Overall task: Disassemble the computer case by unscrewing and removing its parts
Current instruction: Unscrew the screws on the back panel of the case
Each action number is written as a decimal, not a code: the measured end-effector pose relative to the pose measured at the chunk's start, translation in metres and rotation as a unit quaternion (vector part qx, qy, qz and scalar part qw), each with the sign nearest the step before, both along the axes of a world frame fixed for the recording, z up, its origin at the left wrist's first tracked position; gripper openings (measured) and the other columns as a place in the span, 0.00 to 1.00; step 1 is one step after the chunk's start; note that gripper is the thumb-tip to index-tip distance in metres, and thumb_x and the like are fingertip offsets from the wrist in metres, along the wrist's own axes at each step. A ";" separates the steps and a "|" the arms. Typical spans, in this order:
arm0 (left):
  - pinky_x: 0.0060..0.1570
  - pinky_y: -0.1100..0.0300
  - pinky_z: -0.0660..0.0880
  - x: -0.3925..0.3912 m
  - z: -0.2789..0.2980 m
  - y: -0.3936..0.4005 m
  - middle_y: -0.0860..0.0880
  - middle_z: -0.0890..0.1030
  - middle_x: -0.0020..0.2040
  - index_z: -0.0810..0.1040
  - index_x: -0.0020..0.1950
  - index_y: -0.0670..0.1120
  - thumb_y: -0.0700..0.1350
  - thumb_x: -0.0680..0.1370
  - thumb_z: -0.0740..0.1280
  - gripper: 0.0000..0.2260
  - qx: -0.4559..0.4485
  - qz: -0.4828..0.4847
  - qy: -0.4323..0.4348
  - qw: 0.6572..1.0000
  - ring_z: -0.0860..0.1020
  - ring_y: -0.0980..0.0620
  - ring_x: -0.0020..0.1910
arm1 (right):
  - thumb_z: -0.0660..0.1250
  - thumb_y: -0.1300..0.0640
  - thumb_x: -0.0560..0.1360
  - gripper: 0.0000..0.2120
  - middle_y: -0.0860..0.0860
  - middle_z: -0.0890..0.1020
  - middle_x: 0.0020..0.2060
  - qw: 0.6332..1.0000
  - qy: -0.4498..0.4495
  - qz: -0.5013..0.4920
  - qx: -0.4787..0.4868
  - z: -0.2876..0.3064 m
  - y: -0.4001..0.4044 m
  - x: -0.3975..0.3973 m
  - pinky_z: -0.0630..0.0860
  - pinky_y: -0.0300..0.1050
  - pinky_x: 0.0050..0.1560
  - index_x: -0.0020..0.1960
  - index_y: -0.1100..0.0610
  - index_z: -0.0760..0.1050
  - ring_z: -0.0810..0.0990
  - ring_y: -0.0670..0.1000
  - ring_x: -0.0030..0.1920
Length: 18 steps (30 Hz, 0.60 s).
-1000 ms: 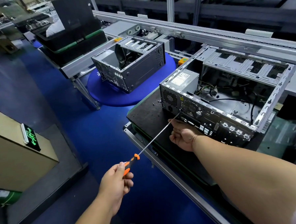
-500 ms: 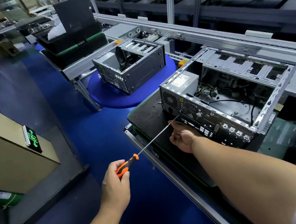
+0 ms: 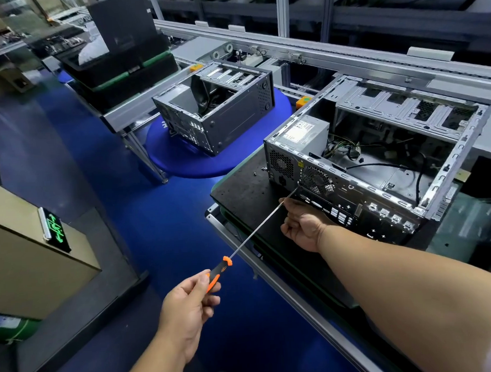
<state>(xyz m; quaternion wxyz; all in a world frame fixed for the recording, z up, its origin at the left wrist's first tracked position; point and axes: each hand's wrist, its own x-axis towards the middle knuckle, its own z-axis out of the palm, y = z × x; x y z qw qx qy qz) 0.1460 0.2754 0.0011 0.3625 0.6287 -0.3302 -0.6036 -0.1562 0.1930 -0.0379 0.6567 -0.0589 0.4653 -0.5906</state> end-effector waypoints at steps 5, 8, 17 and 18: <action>0.25 0.60 0.72 -0.005 0.009 -0.003 0.39 0.85 0.42 0.80 0.60 0.41 0.56 0.84 0.67 0.18 0.107 0.039 0.069 0.991 0.80 0.49 0.31 | 0.68 0.56 0.81 0.05 0.46 0.60 0.23 1.000 0.000 -0.004 0.001 -0.001 -0.001 0.000 0.71 0.39 0.32 0.48 0.51 0.80 0.60 0.44 0.23; 0.28 0.58 0.74 -0.009 0.010 -0.003 0.40 0.85 0.41 0.81 0.59 0.44 0.57 0.86 0.63 0.17 0.079 0.021 0.014 0.997 0.80 0.49 0.32 | 0.68 0.56 0.81 0.04 0.46 0.60 0.23 1.000 -0.002 -0.005 0.002 -0.001 -0.001 0.000 0.71 0.39 0.31 0.48 0.52 0.81 0.60 0.44 0.23; 0.45 0.66 0.72 -0.015 0.008 0.006 0.54 0.78 0.54 0.72 0.56 0.63 0.39 0.81 0.70 0.18 -0.197 -0.101 -0.308 0.925 0.79 0.58 0.50 | 0.69 0.55 0.80 0.04 0.45 0.59 0.22 1.000 -0.005 -0.006 -0.003 -0.004 -0.003 0.000 0.72 0.39 0.30 0.47 0.51 0.81 0.60 0.44 0.23; 0.45 0.67 0.71 -0.015 0.008 0.006 0.54 0.78 0.54 0.73 0.55 0.63 0.39 0.80 0.71 0.18 -0.211 -0.095 -0.323 0.918 0.78 0.61 0.51 | 0.69 0.55 0.80 0.04 0.46 0.59 0.22 1.000 -0.007 -0.007 -0.003 -0.004 -0.004 0.000 0.72 0.39 0.29 0.47 0.52 0.81 0.59 0.44 0.23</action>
